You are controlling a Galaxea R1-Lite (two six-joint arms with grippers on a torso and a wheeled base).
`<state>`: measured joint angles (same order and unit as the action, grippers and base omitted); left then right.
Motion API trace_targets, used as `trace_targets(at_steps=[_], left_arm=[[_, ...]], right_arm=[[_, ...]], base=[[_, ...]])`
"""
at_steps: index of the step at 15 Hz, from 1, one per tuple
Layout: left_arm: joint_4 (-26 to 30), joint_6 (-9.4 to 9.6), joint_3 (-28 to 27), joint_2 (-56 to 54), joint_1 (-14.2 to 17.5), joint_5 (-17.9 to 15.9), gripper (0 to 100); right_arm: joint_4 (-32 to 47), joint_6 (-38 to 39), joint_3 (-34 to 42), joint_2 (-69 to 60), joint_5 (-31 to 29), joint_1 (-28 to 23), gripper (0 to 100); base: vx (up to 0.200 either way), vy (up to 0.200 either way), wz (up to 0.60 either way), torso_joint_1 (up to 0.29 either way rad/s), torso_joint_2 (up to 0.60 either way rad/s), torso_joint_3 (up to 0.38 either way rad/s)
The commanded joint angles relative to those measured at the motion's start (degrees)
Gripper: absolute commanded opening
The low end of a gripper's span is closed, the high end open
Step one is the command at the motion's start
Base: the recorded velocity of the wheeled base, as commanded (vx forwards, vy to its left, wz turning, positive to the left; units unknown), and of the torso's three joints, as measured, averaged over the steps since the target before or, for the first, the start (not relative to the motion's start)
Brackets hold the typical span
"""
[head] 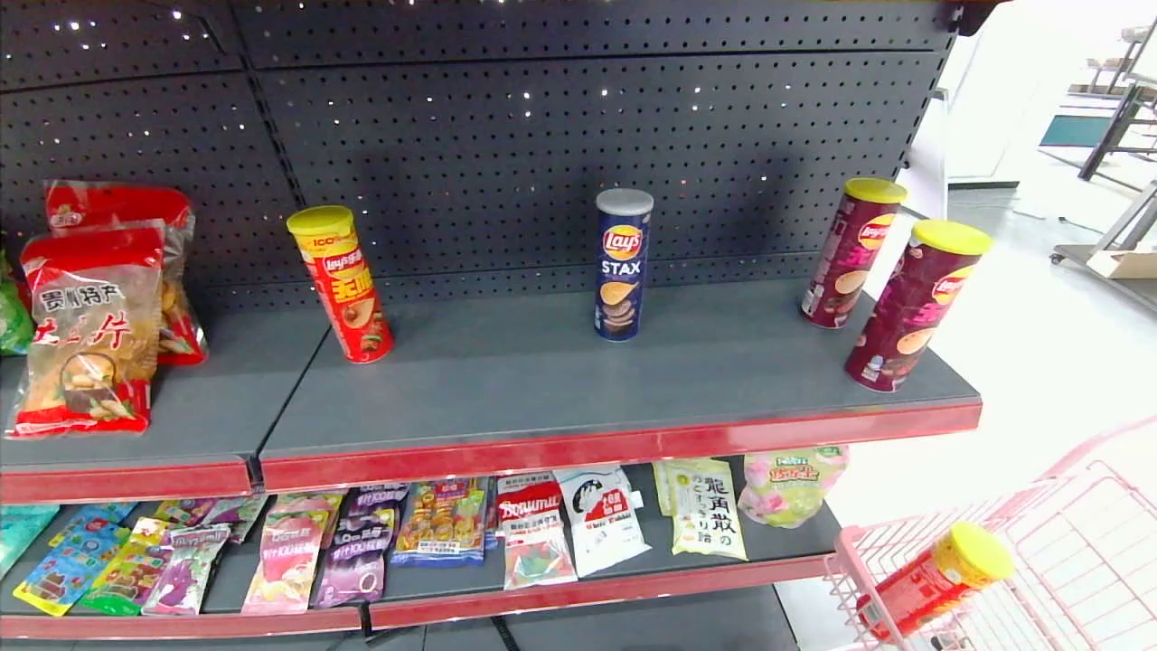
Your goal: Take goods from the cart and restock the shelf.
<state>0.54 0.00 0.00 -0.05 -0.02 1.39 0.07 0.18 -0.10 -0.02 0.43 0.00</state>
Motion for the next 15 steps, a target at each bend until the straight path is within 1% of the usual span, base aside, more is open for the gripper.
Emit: trace_targets(at_steps=[1,3,11,15], left_arm=[[0.0,0.00,0.0,0.0,-0.1,0.0,100],[0.0,0.00,-0.1,0.0,-0.1,0.0,100],[0.0,0.00,0.0,0.0,-0.1,0.0,100],[0.0,0.00,0.0,0.0,0.0,0.0,100]], right_arm=[[0.0,0.0,0.0,0.0,0.0,0.0,100],[0.0,0.0,0.0,0.0,0.0,0.0,100],[0.0,-0.1,0.0,0.0,0.1,0.0,100],[0.0,-0.2,0.0,0.0,0.2,0.0,100]], base=[[-0.200,0.000,0.00,0.002,0.00,0.002],[-0.200,0.000,0.00,0.000,0.00,0.002],[0.000,0.000,0.00,0.000,0.00,0.000],[0.000,0.000,-0.60,0.000,0.00,0.002]])
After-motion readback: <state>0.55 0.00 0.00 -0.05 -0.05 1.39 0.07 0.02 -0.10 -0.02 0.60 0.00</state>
